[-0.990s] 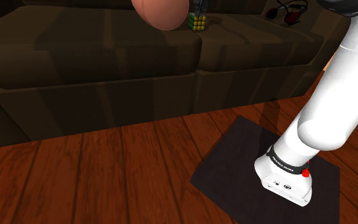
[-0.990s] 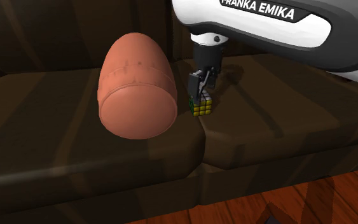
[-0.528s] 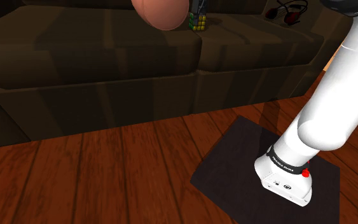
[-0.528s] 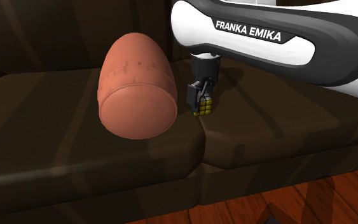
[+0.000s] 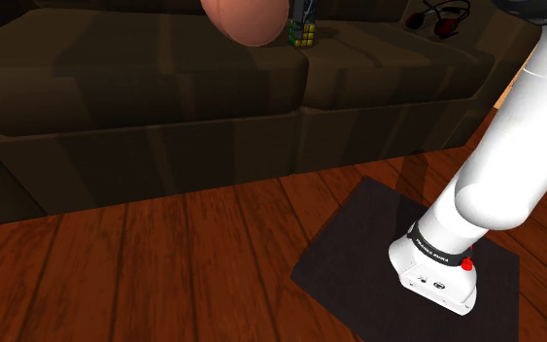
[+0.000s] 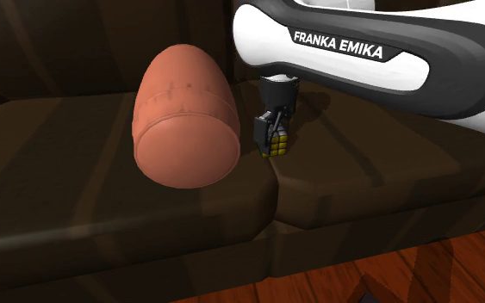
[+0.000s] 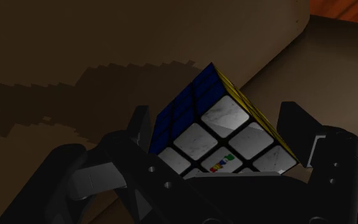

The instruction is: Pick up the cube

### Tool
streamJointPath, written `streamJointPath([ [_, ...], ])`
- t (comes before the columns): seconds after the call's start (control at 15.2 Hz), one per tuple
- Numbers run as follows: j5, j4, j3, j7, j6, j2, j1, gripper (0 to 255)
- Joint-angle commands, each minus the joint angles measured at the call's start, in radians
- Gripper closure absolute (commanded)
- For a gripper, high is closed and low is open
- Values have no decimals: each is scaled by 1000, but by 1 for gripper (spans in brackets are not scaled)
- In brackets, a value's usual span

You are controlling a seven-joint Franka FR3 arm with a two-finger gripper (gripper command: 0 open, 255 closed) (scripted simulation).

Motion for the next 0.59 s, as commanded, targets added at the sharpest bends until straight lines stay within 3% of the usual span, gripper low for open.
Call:
streamJointPath([
  [0.0,-1,-1,-1,0,-1,1,-1,255],
  [0.53,5,120,-2,-5,-92,31,-4,255],
])
